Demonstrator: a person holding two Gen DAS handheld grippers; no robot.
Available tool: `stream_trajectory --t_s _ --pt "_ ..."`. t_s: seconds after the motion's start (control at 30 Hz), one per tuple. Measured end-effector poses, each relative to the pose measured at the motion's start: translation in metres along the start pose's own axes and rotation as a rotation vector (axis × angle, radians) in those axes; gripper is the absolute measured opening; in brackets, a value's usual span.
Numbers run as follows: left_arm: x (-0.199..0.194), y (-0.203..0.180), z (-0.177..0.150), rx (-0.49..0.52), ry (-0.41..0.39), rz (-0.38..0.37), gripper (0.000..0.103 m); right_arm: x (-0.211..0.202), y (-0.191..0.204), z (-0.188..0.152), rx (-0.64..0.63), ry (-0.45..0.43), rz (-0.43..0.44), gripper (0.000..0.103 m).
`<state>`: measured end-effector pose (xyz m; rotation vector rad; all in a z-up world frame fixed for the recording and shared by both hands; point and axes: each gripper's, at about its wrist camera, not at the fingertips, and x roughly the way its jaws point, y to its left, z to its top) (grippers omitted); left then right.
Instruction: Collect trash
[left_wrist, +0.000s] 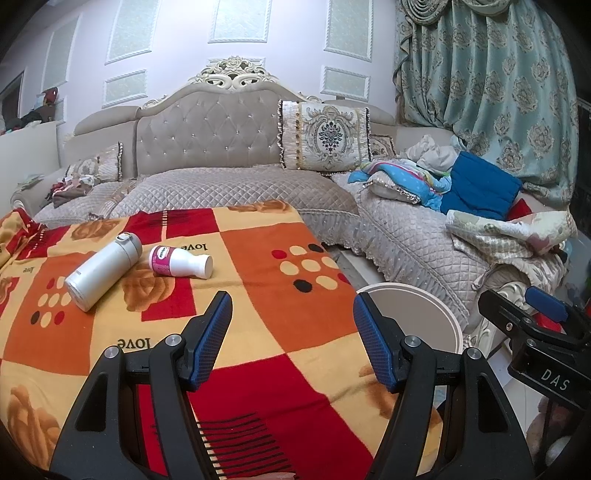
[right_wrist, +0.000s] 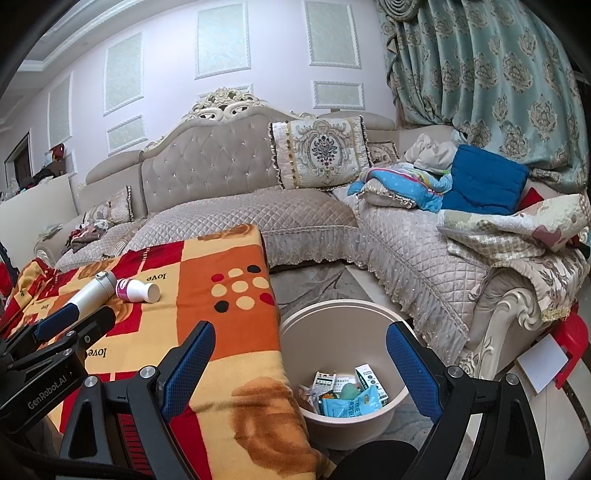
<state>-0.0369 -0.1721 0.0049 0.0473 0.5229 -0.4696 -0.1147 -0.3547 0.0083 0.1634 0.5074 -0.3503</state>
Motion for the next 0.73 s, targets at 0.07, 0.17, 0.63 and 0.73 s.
stream_trajectory --t_s 0.07,0.17,0.63,0.73 --pt "0.0 0.0 0.0 -0.001 0.0 0.0 0.067 0.0 0.0 0.0 0.0 0.001 0.0 0.092" --pt "0.0 -0.001 0.0 0.0 0.003 -0.004 0.067 0.0 0.0 0.0 0.001 0.003 0.002 0.092" --pt "0.011 0.003 -0.005 -0.024 0.052 -0.063 0.067 0.005 -0.002 -0.003 0.001 0.016 -0.006 0.092" --pt "0.017 0.011 -0.008 -0.037 0.071 -0.061 0.067 0.009 0.001 -0.004 -0.008 0.028 -0.008 0.092"
